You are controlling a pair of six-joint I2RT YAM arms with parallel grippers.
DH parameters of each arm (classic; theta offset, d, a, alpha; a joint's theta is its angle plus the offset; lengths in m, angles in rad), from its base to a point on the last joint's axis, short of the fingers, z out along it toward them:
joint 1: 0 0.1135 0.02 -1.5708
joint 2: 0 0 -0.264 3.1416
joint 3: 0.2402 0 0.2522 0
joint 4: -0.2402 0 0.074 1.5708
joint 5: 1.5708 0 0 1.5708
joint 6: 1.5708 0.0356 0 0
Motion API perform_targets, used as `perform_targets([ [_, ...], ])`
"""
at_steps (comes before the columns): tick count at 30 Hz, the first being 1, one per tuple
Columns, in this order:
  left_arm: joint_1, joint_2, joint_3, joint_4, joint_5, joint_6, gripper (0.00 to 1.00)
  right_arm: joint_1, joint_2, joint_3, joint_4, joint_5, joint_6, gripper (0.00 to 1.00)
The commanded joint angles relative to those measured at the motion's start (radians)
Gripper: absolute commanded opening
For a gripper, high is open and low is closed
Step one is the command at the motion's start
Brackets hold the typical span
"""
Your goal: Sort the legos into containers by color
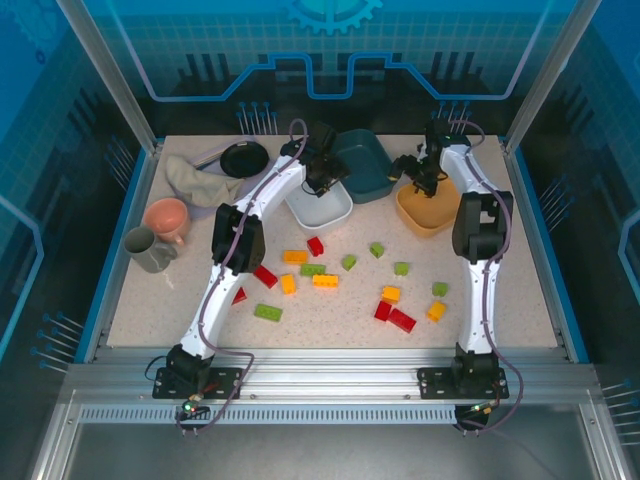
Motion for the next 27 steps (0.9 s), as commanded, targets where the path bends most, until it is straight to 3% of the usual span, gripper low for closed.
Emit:
perform_targets([
  [1, 0.003, -0.015, 0.032, -0.033, 0.006, 0.04, 0.65, 0.021, 0.056, 0.103, -0.071, 0.022, -0.027, 0.84],
  [7, 0.009, -0.002, 0.034, -0.035, 0.005, 0.054, 0.64, 0.048, 0.098, 0.188, -0.167, 0.085, -0.089, 0.69],
  [13, 0.013, 0.025, 0.057, -0.032, 0.003, 0.096, 0.62, 0.069, -0.027, -0.002, -0.131, 0.135, -0.18, 0.53],
  [18, 0.015, 0.047, 0.073, -0.017, 0.021, 0.141, 0.58, 0.079, -0.15, -0.156, -0.087, 0.133, -0.259, 0.5],
  [27, -0.004, 0.057, 0.076, -0.013, 0.054, 0.249, 0.55, 0.094, -0.236, -0.282, -0.099, 0.107, -0.357, 0.39],
])
